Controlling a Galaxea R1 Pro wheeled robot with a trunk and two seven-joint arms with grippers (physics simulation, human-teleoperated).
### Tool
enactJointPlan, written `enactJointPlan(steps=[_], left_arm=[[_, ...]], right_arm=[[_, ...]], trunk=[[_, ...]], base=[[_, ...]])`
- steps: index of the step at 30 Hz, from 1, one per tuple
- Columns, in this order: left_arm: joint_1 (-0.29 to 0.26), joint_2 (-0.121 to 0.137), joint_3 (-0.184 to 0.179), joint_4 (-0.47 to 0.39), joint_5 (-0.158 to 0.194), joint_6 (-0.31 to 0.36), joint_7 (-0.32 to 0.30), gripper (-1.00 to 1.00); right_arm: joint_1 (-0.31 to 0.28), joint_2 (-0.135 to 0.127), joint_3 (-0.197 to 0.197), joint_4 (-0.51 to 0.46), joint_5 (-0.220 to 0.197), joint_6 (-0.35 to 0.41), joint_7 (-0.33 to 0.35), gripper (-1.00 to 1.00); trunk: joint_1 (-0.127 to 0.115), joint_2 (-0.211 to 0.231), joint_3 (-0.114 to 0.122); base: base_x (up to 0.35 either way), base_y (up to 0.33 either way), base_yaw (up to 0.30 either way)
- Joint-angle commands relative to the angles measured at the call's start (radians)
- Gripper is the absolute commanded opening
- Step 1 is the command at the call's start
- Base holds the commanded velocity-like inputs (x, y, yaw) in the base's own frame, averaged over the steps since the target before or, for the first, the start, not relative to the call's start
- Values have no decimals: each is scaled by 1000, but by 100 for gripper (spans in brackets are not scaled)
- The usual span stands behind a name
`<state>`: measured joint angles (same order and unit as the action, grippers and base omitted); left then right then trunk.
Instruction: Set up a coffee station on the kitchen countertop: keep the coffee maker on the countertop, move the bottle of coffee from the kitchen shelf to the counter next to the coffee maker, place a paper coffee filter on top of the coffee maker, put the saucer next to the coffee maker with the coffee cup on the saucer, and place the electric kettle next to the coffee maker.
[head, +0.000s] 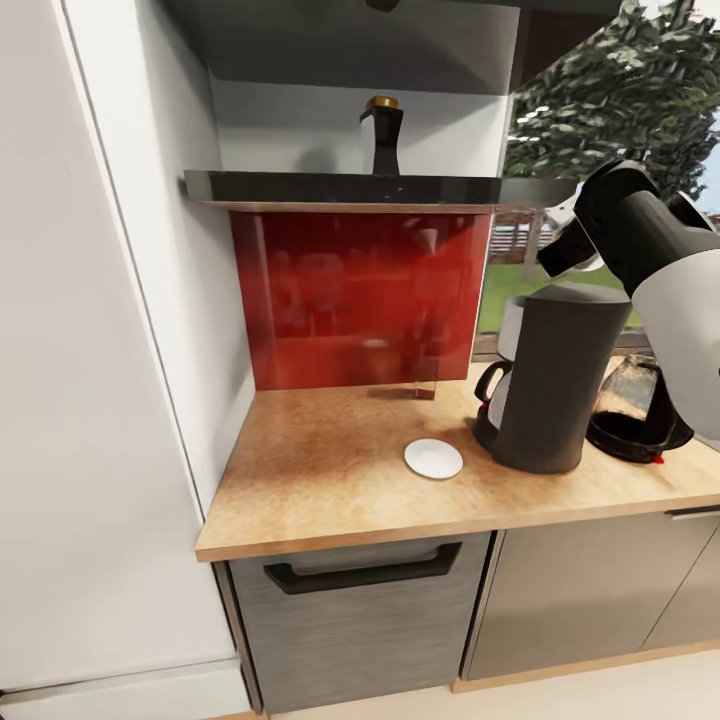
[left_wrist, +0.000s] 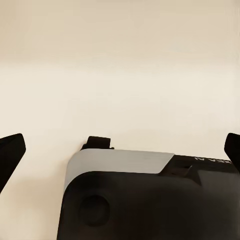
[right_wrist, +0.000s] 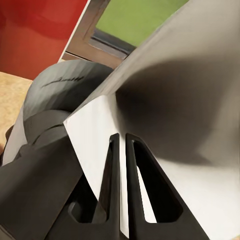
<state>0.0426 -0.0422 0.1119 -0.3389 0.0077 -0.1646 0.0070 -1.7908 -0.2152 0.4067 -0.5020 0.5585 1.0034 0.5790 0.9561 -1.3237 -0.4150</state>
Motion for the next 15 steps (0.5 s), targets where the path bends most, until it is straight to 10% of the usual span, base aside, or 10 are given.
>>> enactJointPlan(steps=[1,15], left_arm=[[0,-1,3,-2,1,-1,1,100],[0,-1,3,-2,1,-1,1,100]], right_arm=[[-1,-1,6,-1,6,3,9,-100],[-1,-1,6,-1,6,3,9,-100]], trunk=[[0,-1,-1],[0,-1,-1]], base=[[12,-8,0],[44,-1,0]])
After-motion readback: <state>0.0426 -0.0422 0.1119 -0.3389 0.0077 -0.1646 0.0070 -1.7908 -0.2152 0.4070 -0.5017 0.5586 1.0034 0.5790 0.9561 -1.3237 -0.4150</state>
